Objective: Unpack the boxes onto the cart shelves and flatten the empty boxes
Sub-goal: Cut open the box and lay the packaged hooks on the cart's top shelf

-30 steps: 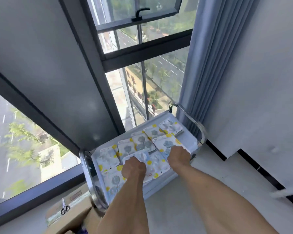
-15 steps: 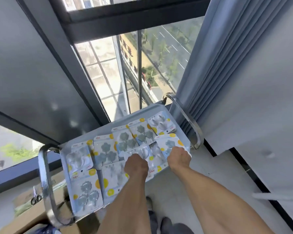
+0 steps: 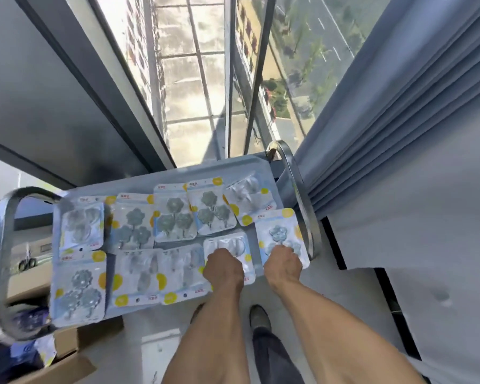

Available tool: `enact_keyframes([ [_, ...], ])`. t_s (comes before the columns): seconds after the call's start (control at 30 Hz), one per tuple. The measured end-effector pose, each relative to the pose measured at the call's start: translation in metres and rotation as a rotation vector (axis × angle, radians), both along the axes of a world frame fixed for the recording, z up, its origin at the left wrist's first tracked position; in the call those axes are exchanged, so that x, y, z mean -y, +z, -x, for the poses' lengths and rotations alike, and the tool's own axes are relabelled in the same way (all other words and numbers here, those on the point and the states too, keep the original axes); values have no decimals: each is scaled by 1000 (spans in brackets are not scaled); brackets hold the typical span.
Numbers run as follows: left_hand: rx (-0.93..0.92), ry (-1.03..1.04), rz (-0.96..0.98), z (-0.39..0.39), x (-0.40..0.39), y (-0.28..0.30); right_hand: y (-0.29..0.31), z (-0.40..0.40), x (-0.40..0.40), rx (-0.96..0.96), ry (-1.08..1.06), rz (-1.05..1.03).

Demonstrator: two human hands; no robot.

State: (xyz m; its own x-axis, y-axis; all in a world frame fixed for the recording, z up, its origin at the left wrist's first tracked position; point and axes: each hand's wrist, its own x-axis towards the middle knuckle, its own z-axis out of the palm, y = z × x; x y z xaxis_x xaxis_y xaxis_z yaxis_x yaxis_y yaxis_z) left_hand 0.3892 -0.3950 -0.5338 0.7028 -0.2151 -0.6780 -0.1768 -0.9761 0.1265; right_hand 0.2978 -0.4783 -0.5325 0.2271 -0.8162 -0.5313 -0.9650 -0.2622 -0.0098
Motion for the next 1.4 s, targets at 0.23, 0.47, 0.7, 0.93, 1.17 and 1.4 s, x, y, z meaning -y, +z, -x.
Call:
enact_keyframes([
  [0.23,57,71,-69,21,9,-23,-31,22,-11,-18,139,-131],
  [0.47,92,89,-77,25,5,-23,-38,15,-11,50,170,-137],
  [0.7,159,66,-40,10,8,-30,-36,-5,9,84,184,-126],
  [0.93,156,95,6,11,-14,-17,-21,-9,-3,71,228,-75],
  [1.17,208,82,-13,-3,-69,22,24,-40,-50,149,345,-55],
  [1.4,244,154,13,-38,-199,78,70,-83,-166,214,463,-77],
])
